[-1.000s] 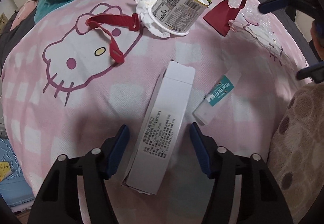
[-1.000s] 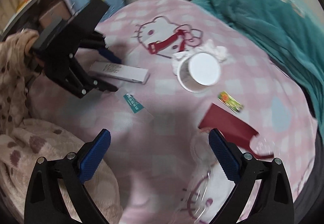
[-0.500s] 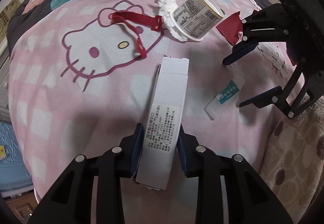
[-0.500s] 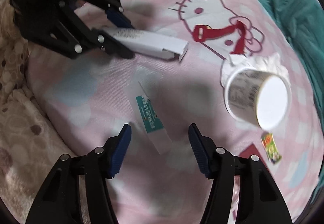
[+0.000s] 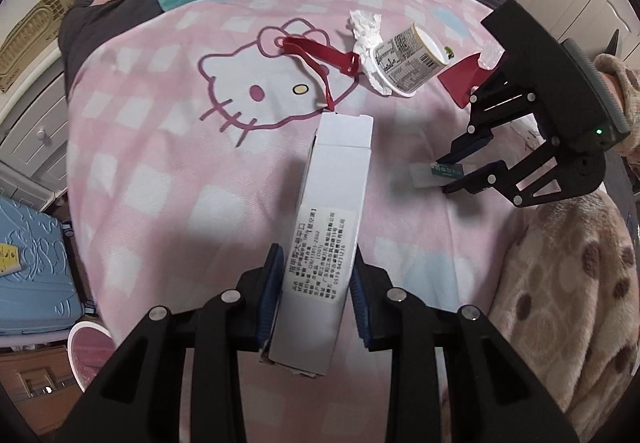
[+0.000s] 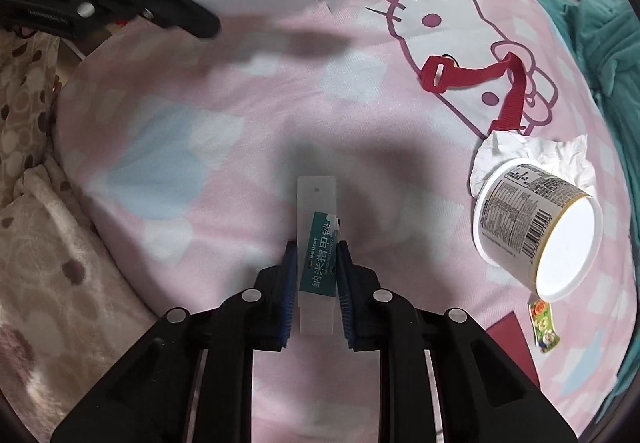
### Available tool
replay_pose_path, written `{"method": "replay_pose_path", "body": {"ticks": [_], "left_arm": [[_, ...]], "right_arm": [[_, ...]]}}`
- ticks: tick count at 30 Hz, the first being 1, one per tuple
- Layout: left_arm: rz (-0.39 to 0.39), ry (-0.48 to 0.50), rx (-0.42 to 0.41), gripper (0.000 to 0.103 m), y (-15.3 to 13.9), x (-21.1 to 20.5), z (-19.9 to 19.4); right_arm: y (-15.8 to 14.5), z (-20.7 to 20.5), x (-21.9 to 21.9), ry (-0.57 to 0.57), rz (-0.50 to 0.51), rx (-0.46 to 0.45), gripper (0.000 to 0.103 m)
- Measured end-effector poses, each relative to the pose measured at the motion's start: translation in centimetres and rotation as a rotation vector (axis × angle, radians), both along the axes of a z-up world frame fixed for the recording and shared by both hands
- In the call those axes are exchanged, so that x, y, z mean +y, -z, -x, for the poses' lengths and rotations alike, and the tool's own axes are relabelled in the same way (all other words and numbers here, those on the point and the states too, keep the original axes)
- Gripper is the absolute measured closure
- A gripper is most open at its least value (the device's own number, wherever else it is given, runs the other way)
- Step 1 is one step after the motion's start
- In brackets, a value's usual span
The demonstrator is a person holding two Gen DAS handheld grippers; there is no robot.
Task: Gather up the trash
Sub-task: 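Carry the white box and packet over the wastebasket with both tools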
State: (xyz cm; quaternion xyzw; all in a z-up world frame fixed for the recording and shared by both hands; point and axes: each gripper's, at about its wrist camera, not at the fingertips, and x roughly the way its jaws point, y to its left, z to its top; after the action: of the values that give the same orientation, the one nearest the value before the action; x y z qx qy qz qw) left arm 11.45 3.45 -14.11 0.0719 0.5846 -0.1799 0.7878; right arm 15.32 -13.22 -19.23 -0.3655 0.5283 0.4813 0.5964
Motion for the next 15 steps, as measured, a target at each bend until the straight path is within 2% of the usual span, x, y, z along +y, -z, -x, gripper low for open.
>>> {"method": "replay_pose_path", "body": {"ticks": [3,6,10,15], "left_arm": [[0.003,-0.016,-0.032,0.071,-2.0,0.7,1.3],[-0.012,-0.046,-0.084,0.071,-4.0,1.6,2.6],[-0.033,-0.092,-0.147,0.071,-7.1,3.0,4.7],[-0.049,-0.173,-0.24,0.071,-11.0,6.8,8.5]], "right_arm": [[-1.8,0.0,-0.1,0.035,-0.03,0.0,0.085],[-4.7,0.5,-0.3,0.058,-0.064,-0.041,0.085],[-9.9,2.1,-0.1,0.06,-0.127,-0.118,0.085],[-13.6,4.0,4.7,0.026,-0.203,-0.219,0.085]]}}
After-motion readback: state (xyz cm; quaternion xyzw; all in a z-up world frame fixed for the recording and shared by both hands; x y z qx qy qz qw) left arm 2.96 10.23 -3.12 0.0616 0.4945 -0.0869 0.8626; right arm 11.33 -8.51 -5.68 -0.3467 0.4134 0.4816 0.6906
